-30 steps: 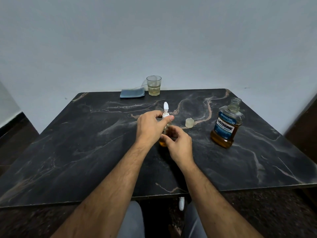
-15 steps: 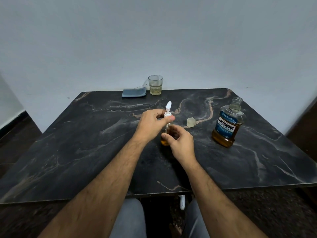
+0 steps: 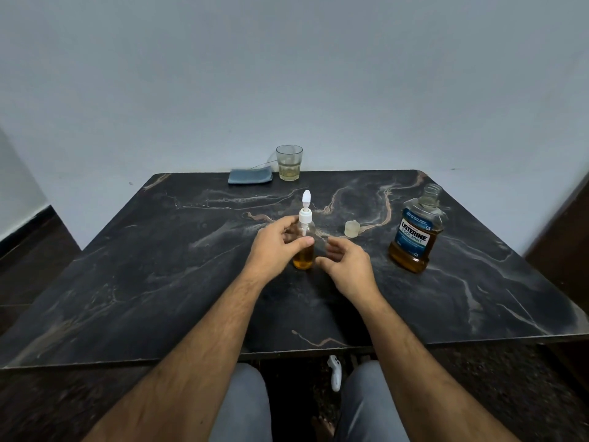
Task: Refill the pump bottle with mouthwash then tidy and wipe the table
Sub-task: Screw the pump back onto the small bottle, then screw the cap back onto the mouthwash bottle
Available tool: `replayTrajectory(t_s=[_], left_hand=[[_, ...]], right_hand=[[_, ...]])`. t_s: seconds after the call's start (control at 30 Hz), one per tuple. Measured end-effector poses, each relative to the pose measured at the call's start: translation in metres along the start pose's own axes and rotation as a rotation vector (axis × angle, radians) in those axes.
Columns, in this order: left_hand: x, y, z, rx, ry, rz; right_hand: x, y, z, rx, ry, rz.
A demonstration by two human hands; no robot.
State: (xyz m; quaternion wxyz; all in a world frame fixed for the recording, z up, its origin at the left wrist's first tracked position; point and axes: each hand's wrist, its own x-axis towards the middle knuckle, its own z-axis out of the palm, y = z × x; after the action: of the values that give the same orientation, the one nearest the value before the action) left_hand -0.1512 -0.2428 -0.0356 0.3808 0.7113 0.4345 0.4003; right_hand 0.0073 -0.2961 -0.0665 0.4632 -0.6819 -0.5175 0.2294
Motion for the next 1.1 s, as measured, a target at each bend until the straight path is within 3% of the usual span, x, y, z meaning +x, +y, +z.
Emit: replayTrajectory(t_s=[0.13, 0.3, 0.57, 0.67, 0.9, 1.1], left_hand=[[0.003, -0.008, -0.02, 0.032, 0.041, -0.039], [0.0, -0.013, -0.032, 0.021, 0.058, -0.062], [-0.004, -0.019, -0.022, -0.022, 0.084, -0.093], [-0.012, -0.021, -0.019, 0.009, 0.189, -0.079], [-0.031, -0.018, -0.015, 0.103, 0.447, -0.009], [-0.047, -0.003, 0.003, 0.091, 0.518, 0.109]], right_hand=[[0.008, 0.004, -0.022, -0.066, 0.159, 0.039], [0.039, 0.01, -0.039, -0.224, 0.237, 0.071], [0.083, 0.006, -0.036, -0.426, 0.107, 0.189], [0.09, 0.007, -0.033, -0.42, 0.046, 0.234], [0.076, 0.0, -0.035, -0.466, 0.089, 0.132], [0.034, -0.029, -0.05, -0.168, 0.156, -0.087]])
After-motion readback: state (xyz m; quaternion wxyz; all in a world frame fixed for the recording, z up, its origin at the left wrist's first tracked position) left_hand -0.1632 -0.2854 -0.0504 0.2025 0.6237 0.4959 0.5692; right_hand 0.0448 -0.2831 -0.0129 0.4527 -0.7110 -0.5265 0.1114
